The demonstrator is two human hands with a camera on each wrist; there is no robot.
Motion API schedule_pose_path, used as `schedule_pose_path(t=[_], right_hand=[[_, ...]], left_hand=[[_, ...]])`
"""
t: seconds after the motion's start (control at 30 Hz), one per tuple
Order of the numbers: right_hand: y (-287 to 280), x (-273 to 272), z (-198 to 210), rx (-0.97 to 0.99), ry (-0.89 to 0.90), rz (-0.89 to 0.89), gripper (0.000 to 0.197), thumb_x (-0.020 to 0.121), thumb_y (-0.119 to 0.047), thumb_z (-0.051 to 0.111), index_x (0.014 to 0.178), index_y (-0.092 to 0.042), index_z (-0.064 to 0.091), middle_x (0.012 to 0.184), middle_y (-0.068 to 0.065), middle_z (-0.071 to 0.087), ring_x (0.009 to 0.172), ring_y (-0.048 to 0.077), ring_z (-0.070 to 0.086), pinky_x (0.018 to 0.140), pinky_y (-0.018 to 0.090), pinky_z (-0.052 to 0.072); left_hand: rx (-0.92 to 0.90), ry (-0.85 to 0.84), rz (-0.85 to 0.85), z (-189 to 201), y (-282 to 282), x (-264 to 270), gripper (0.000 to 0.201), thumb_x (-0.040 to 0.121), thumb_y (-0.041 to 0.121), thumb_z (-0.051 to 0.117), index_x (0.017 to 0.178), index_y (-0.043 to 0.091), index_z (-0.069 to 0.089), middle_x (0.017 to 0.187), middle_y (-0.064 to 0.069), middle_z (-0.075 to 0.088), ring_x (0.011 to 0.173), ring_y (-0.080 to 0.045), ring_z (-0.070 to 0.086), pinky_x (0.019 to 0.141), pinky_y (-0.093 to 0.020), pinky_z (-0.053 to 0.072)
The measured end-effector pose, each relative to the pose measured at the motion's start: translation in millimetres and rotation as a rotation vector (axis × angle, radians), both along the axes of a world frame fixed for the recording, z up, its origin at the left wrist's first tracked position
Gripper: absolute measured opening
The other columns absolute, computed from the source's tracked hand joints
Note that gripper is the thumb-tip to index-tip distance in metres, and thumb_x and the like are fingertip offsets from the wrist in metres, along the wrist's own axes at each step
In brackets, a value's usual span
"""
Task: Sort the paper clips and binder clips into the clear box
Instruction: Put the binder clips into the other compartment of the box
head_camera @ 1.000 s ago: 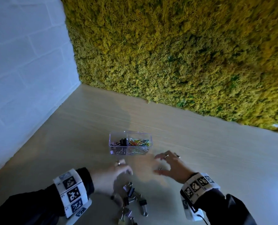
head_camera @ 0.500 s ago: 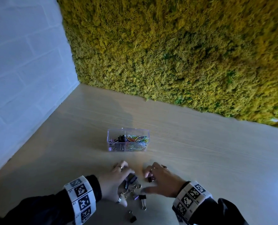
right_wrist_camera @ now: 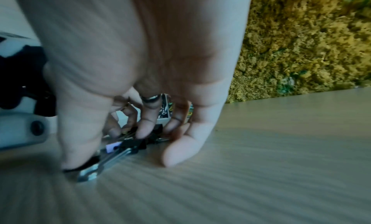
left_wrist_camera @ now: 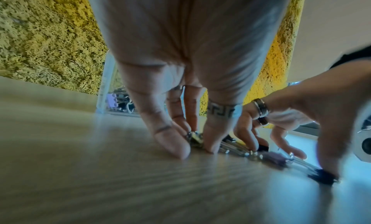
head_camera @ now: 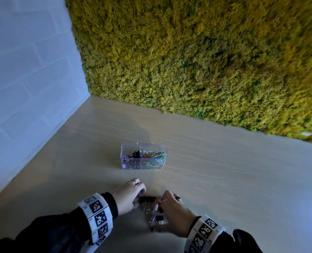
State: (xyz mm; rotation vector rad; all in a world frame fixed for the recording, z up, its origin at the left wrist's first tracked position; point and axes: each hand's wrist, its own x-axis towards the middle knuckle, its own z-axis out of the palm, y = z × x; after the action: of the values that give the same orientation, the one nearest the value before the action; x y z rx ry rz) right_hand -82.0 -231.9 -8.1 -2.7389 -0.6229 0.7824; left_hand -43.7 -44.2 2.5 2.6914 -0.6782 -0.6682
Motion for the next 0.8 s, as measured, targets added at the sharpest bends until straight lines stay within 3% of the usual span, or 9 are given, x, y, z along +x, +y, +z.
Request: schedule_pose_path(t=[0.07,0.17,0.27,0.33,0.43,0.53,0.63,0.8], right_hand=[[-3.2,5.1,7.4,0.077,0.013,-0.099,0.043,0.067,-0.053,0.051,0.1,-0.028,0.06,0.113,0.002,0.042,0.109,0.025,0.046,0.097,0.029,0.038],[-9.3,11.5,13.5,0.1,-0.035,-0.154,0.047,0.074,-0.045,0.032,0.1,-0.019,0.061,0.11,0.006,0.047,0.103,0.026,0.051,0.092,0.026,0.04],[-12.6,14.7,19.8,0.119,-0.045,-0.167,0.021,0.082,-0.022,0.053,0.102,-0.017,0.06,0.106,0.004,0.046,0.104,0.026,0.052,0.086,0.019,0.037],[-14.2,18.1,20.5,0.147,-0.039,-0.194,0.018,0.082,-0.012,0.053,0.097,-0.016,0.063,0.097,0.0,0.041,0.104,0.025,0.053,0.08,0.016,0.034],[-18.5,25.1,19.5,0.141,-0.02,-0.233,0.027,0.078,-0.002,0.047,0.096,-0.014,0.064,0.095,-0.002,0.04,0.107,0.023,0.049,0.084,0.018,0.033],[-26.7,33.2,16.7,0.148,-0.025,-0.293,0.028,0.073,0.0,0.049,0.092,-0.013,0.066,0.089,-0.001,0.045,0.1,0.025,0.055,0.077,0.014,0.031],[-32.6,38.8,14.2,0.156,-0.021,-0.299,0.024,0.069,-0.005,0.055,0.088,-0.014,0.066,0.087,-0.002,0.049,0.095,0.025,0.057,0.075,0.016,0.032],[-37.1,45.3,9.1,0.148,-0.03,-0.308,0.019,0.066,-0.012,0.061,0.082,-0.022,0.062,0.088,0.0,0.051,0.087,0.02,0.053,0.073,0.02,0.035]], left_hand=[[0.003,-0.01,0.005,-0.4,0.1,1.0,0.037,0.082,0.013,0.054,0.118,0.015,0.046,0.118,-0.002,0.043,0.098,-0.019,0.049,0.069,-0.022,0.029],[0.011,-0.017,0.006,-0.2,0.7,2.4,0.042,0.081,0.016,0.058,0.121,0.016,0.043,0.124,-0.003,0.04,0.084,-0.017,0.044,0.068,-0.022,0.03],[-0.001,-0.011,-0.028,-2.6,2.9,7.1,0.055,0.079,0.022,0.066,0.128,0.017,0.04,0.129,0.0,0.036,0.098,-0.021,0.053,0.074,-0.024,0.035],[-0.025,-0.016,-0.042,-3.2,2.7,9.8,0.045,0.082,0.018,0.063,0.123,0.015,0.045,0.128,0.0,0.04,0.102,-0.019,0.055,0.073,-0.022,0.036],[-0.021,-0.077,-0.062,-6.2,2.5,11.3,0.028,0.087,0.013,0.054,0.114,0.013,0.048,0.122,-0.002,0.045,0.098,-0.018,0.055,0.079,-0.028,0.044],[0.027,-0.075,-0.058,-10.0,3.9,12.8,0.025,0.088,0.018,0.053,0.111,0.013,0.046,0.117,-0.004,0.042,0.092,-0.021,0.054,0.081,-0.035,0.046],[0.031,-0.08,-0.046,-11.6,3.7,14.5,0.023,0.087,0.02,0.054,0.107,0.013,0.046,0.106,0.0,0.036,0.084,-0.016,0.047,0.079,-0.033,0.043],[0.022,-0.069,-0.058,-16.7,3.0,14.9,0.021,0.085,0.017,0.054,0.104,0.012,0.046,0.102,0.003,0.028,0.096,-0.02,0.047,0.083,-0.033,0.043]])
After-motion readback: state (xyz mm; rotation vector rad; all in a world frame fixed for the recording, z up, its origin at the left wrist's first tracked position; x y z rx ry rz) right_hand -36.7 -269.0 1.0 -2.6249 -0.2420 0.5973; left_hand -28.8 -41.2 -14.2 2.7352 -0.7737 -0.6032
